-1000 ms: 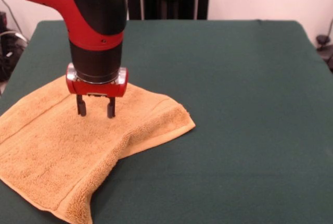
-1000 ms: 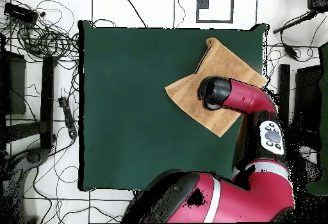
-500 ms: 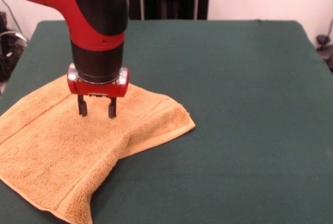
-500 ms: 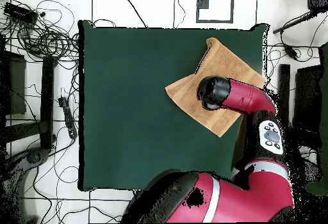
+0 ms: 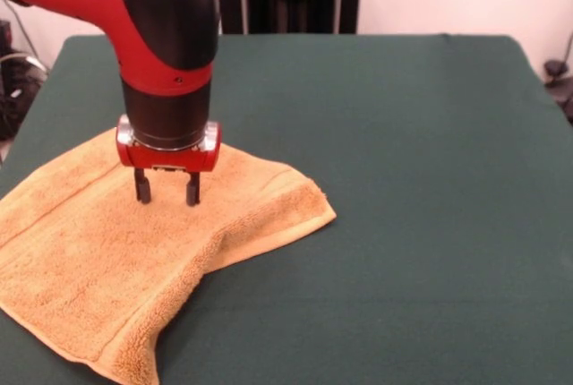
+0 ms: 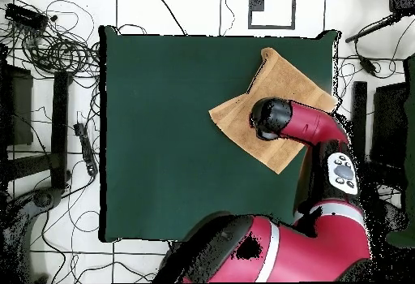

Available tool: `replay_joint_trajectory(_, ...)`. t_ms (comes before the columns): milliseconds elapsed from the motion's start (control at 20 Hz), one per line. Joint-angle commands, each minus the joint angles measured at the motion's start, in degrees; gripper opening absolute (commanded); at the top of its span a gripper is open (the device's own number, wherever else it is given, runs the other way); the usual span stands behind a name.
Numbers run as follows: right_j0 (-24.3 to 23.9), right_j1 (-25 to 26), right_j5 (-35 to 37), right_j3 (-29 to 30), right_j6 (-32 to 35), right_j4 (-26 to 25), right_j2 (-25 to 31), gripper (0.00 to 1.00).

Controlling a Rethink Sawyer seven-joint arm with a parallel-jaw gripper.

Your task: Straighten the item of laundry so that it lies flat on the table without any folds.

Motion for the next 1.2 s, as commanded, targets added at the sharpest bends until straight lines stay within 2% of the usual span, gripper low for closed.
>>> replay_joint_trajectory(50, 0.7, 5.8, 1.5, -3.5, 9.9, 2.2, 3.7, 1.00)
replay_joint_trajectory(150, 0.8, 8.8, 4.0, -7.9, 9.5, 2.6, 3.6, 1.00)
replay_joint_trajectory(250, 0.7, 10.1, 3.7, -9.2, 10.0, 2.8, 3.6, 1.00)
replay_joint_trajectory(400, 0.2, 10.8, 1.7, -8.8, 10.1, 2.4, 4.1, 1.00)
replay_joint_trajectory(1200, 0.6, 10.1, 1.4, -7.5, 12.8, 2.5, 3.3, 1.00)
